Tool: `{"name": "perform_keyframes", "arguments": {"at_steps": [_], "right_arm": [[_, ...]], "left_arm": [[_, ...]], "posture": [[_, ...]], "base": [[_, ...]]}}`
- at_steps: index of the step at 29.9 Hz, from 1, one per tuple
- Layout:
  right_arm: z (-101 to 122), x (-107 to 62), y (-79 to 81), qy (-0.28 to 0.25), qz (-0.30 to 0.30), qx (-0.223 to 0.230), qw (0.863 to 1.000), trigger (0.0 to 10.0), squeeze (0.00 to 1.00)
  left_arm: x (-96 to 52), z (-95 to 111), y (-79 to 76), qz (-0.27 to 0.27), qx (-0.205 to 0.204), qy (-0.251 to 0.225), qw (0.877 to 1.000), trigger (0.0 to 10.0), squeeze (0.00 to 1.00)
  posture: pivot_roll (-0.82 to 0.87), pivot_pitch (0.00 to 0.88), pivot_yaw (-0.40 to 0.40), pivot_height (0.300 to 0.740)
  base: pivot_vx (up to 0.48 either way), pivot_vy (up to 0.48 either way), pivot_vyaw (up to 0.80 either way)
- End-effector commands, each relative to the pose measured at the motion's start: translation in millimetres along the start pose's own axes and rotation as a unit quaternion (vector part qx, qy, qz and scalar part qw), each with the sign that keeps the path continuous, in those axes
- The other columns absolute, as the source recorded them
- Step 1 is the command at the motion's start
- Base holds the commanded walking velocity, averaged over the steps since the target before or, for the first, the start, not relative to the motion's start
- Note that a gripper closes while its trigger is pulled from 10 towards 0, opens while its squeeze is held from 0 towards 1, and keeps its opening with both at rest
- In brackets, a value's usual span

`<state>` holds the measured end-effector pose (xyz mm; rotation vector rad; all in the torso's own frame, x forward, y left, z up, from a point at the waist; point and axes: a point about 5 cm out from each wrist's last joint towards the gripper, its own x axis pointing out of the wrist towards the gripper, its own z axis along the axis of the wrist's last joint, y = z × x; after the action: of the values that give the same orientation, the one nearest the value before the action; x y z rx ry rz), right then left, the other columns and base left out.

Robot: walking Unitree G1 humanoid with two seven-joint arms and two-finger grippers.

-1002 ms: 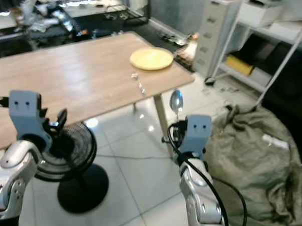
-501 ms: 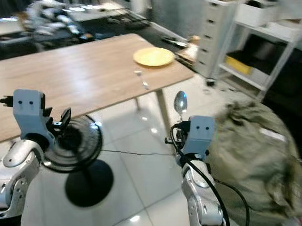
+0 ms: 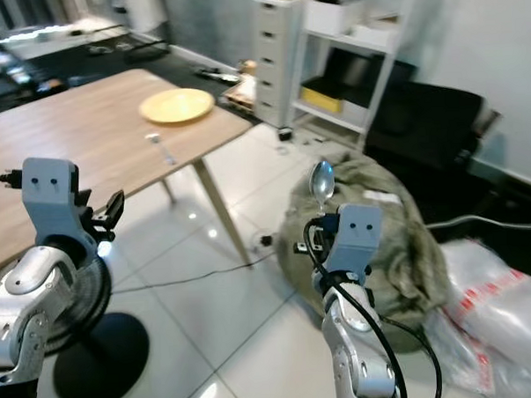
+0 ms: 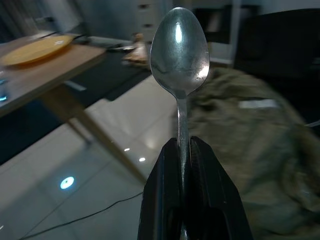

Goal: Setting the table

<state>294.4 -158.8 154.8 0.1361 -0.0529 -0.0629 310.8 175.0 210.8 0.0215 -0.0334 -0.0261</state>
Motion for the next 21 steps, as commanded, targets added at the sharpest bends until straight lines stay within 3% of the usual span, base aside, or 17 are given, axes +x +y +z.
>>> {"name": "perform_keyframes", "arguments": {"at_steps": [1,5,10,12,13,14,19,21], "right_arm": [[-2,-1.1,3.0,0.005,0.003,0.010,1.000,10.0,0.00],[-3,-1.5,2.7,0.006,0.002,0.010,1.000,10.0,0.00],[-17,-5.8,-2.4,0.026,0.010,-0.029,0.999,10.0,0.00],[-42,-13.8,-10.0,0.066,0.013,-0.053,0.996,10.0,0.00],[-42,-13.8,-10.0,0.066,0.013,-0.053,0.996,10.0,0.00],[-52,-17.5,-14.0,0.083,0.012,-0.060,0.995,10.0,0.00],[-112,-50.0,-30.5,0.191,0.035,-0.088,0.977,10.0,0.00],[-118,-53.8,-31.3,0.203,0.040,-0.091,0.974,10.0,0.00]], "left_arm": [[-0.9,-6,1.7,0.003,0.004,0.014,1.000,10.0,0.00],[-1.1,-7,0.9,-0.002,0.003,0.019,1.000,10.0,0.00],[-11.4,-37,-8.9,-0.052,0.037,0.066,0.996,10.0,0.00],[-22.8,-69,-9.5,-0.066,0.072,0.108,0.989,10.0,0.00],[-22.8,-69,-9.5,-0.066,0.072,0.108,0.989,10.0,0.00],[-27.6,-82,-9.1,-0.071,0.082,0.122,0.987,10.0,0.00],[-63.6,-158,3.3,-0.075,0.136,0.216,0.964,10.0,0.00],[-67.4,-165,4.5,-0.079,0.131,0.233,0.960,10.0,0.00]], "posture": [[0.00,0.000,0.099,0.740],[0.00,0.000,0.100,0.740],[0.00,0.000,0.099,0.740],[0.00,0.000,0.098,0.740],[0.00,0.000,0.098,0.740],[0.00,0.000,0.097,0.740],[-0.01,0.000,0.092,0.740],[-0.01,0.000,0.091,0.740]], "base": [[0.000,0.000,-0.80],[0.000,0.000,-0.80],[0.000,0.000,-0.80],[0.000,0.000,-0.80],[0.000,0.000,-0.80],[0.000,0.000,-0.80],[0.000,0.000,-0.80],[0.000,0.000,-0.79]]}}
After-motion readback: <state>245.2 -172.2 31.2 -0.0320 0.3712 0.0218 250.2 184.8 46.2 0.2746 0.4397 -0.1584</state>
